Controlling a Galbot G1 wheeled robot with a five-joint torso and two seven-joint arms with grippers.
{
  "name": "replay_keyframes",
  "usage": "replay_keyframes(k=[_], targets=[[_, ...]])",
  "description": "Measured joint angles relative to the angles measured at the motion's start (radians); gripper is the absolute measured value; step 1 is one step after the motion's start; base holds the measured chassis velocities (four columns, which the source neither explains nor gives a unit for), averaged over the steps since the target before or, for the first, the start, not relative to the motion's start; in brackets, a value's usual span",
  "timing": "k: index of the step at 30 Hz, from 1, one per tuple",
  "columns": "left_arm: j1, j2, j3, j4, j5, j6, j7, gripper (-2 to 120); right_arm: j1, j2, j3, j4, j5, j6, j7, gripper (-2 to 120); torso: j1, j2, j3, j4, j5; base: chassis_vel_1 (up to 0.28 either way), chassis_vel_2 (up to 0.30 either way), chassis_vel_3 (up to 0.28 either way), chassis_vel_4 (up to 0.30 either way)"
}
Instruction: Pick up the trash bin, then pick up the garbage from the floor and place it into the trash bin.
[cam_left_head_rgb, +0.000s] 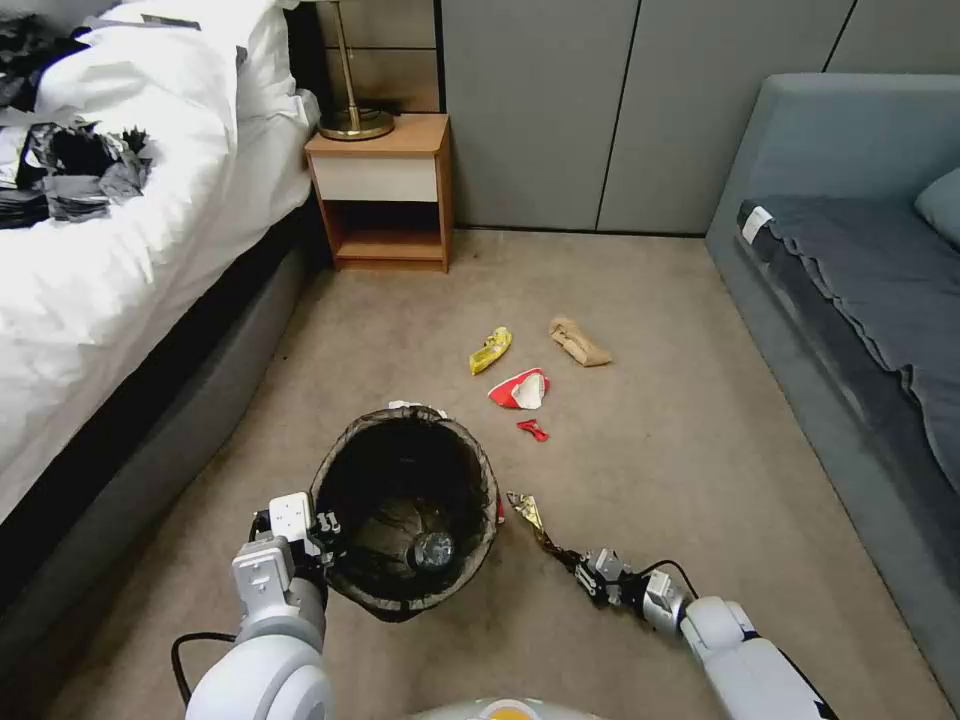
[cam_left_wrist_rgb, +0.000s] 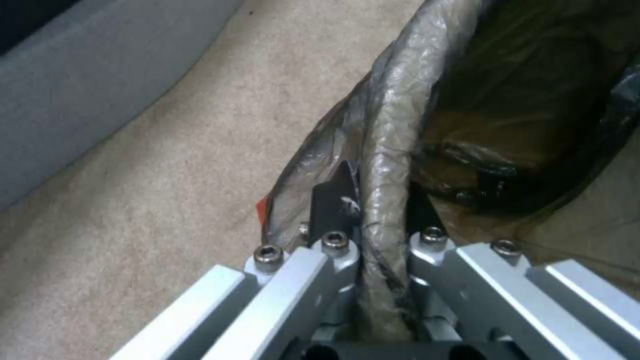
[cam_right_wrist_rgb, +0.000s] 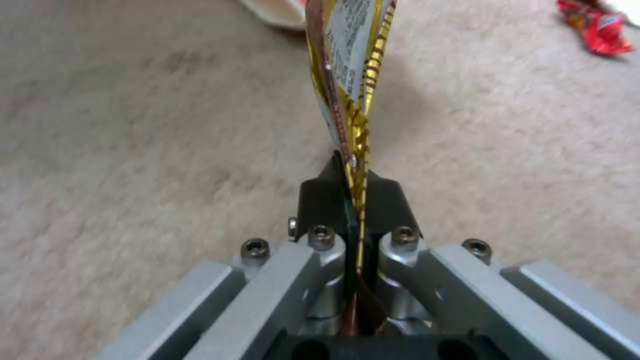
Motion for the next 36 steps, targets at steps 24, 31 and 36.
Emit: replay_keyframes(k=[24, 31, 36], targets=[[-0.018, 0.023, 0.022, 0.047, -0.003, 0.003, 0.000, 0, -0.288, -0.092, -0.007, 0.926, 0.480, -0.076, 0.187, 0, 0.000, 0.000, 0.000, 0.0002, -0.0006, 0.000, 0.000, 0.000, 0.000], [-0.025, 0.017, 0.032, 0.053, 0.000, 0.003, 0.001, 0, -0.352, -0.105, -0.092, 1.134, 0.453, -0.098, 0.224, 0, 0.000, 0.000, 0.000, 0.0000, -0.0001, 0.000, 0.000, 0.000, 0.000], [-0.026, 0.016, 0.038, 0.053, 0.003, 0.002, 0.002, 0, -0.385, -0.109, -0.227, 1.195, 0.363, -0.102, 0.273, 0, 0.000, 0.000, 0.000, 0.0001, -0.0001, 0.000, 0.000, 0.000, 0.000]])
